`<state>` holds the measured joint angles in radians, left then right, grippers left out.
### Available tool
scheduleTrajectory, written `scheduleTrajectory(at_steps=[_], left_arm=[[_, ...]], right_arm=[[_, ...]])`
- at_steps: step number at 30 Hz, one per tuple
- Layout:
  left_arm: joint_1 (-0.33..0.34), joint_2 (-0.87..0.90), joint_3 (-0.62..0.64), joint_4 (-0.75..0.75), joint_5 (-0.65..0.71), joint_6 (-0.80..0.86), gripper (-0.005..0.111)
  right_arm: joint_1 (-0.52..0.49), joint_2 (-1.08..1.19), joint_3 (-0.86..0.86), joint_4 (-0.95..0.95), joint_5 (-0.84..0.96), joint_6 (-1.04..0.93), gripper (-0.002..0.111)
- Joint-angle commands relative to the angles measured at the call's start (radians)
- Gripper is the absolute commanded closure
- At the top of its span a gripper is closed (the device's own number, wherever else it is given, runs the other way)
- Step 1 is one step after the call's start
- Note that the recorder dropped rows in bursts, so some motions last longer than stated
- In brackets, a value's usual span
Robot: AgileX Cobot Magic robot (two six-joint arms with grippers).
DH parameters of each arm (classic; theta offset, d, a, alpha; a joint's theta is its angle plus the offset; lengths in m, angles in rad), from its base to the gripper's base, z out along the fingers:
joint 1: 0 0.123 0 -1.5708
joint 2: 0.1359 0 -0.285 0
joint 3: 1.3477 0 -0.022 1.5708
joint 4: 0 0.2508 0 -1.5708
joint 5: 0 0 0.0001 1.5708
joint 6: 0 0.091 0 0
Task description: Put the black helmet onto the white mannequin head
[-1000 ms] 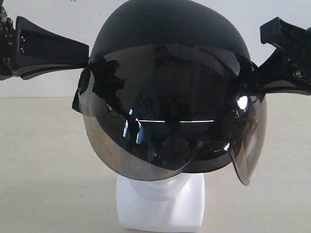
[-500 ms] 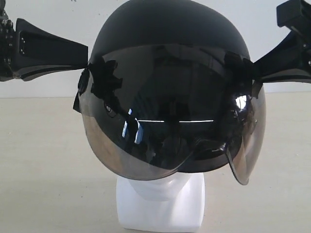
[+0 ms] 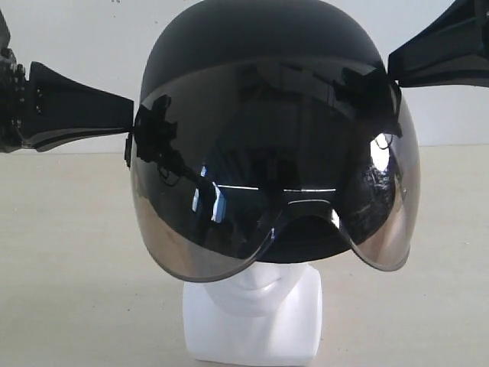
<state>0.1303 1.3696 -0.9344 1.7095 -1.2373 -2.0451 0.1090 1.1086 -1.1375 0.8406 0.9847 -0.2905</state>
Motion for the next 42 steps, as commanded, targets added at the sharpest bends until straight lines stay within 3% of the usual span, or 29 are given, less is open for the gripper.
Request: scheduleTrajectory(at_steps=[1, 14, 25, 38, 42], left_arm=[[0.0, 0.033, 0.013, 0.035, 0.043, 0.03, 0.102], [0.001, 0.027, -0.025, 0.035, 0.041, 0.028, 0.102], [0.098, -0.057, -0.1, 0.035, 0.016, -0.024, 0.102], [0.098, -0.138, -0.133, 0.035, 0.016, -0.053, 0.102], [0.06, -0.189, -0.167, 0.035, 0.016, -0.053, 0.102]], right_arm=[[0.001, -0.017, -0.007, 0.008, 0.019, 0.0, 0.096], [0.001, -0.029, -0.016, 0.007, 0.039, 0.013, 0.096], [0.001, -0.029, -0.083, -0.02, 0.053, 0.03, 0.096], [0.001, -0.058, -0.164, -0.174, 0.217, 0.043, 0.096], [0.007, -0.079, -0.216, -0.151, 0.236, 0.017, 0.096]])
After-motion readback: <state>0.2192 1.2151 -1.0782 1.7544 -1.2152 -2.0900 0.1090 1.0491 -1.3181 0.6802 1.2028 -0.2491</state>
